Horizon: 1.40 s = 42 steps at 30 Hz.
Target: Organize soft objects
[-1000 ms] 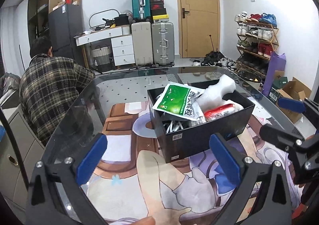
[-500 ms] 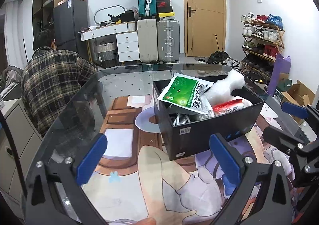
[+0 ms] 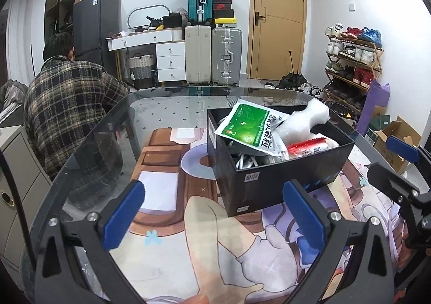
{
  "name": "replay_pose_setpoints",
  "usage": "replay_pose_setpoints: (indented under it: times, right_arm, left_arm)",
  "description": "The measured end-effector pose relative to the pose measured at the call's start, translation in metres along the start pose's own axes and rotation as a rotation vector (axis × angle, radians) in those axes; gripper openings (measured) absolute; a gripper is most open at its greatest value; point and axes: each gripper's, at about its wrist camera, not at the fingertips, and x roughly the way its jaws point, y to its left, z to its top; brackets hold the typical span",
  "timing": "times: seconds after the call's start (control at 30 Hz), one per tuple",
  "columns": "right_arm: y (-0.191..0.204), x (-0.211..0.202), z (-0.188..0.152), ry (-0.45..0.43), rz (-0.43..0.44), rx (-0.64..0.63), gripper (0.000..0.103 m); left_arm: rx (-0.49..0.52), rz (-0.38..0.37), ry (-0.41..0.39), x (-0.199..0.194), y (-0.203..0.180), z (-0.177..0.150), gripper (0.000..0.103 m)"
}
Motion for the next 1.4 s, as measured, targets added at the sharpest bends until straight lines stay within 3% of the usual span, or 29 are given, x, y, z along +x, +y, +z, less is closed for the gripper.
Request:
replay_pose_setpoints:
  times: [1.4]
  right_arm:
    - [0.0042,-0.0068,-0.0026,-0.009,-0.007,-0.018,0.103]
  left_arm:
    - [-0.026,0.011,-0.026,-0.0082,0.0042,-0.0033,0.103]
